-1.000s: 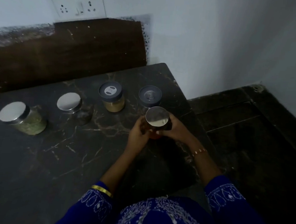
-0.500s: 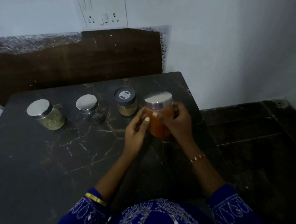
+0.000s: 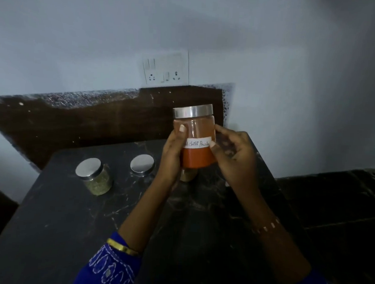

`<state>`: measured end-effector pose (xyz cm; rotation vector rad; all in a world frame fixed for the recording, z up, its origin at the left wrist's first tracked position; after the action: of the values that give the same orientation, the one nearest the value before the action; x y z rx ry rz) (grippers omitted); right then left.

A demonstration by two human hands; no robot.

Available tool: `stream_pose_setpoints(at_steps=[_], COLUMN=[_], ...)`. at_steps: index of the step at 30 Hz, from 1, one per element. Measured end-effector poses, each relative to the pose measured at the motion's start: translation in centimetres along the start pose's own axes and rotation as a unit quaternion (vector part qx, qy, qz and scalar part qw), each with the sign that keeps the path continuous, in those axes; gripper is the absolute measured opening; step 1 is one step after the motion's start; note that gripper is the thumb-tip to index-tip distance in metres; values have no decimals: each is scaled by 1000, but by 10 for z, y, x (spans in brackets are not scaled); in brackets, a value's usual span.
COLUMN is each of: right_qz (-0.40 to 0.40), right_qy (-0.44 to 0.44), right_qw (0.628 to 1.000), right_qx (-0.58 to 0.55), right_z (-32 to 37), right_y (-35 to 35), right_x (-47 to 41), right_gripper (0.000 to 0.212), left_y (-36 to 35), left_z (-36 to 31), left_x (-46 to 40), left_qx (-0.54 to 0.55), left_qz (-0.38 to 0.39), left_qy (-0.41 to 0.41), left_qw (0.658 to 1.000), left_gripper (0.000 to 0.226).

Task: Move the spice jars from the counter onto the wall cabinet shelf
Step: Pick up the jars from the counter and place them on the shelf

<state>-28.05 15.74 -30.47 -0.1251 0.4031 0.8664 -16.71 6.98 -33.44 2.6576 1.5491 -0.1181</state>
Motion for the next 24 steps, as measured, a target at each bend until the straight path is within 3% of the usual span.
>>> stream_pose_setpoints(at_steps=[5, 8, 14, 17, 20, 24], right_qz=[41, 46, 83, 90, 92, 88], right_qy=[-92, -96, -42, 12, 66, 139], right_qw=[990, 987, 992, 994, 992, 983], right_qx=[-99, -117, -90, -58, -60, -85], right_z=[-3, 7, 58, 99, 147, 212], right_y=[-14, -18, -31, -38, -45, -52], right_x=[-3, -15, -61, -92, -124, -163], right_gripper=[39, 39, 44, 51, 51, 48], left_y=[-3, 2, 10, 23, 36, 51], left_z=[-13, -29, -94, -139, -191, -273], left_x=[-8, -14, -42, -63, -82, -96], left_qx=[55, 51, 12, -5, -26, -71], left_qz=[31, 31, 42, 13, -22, -73], left_qy=[15, 8, -93, -134, -160, -237], left_qw=[998, 998, 995, 991, 987, 966], left_gripper=[45, 45, 32, 32, 60, 45])
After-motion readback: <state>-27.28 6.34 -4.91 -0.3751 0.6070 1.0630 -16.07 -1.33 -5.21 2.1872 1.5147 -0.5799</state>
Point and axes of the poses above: each hand's wrist, its own x-axis away from the middle knuckle, its own y-axis out of the back of the hand, z = x × y, the point moved 8 cm from there along -x, towards the middle knuckle, and after that the axes turned 12 degrees about -x, right-handed, at the moved point
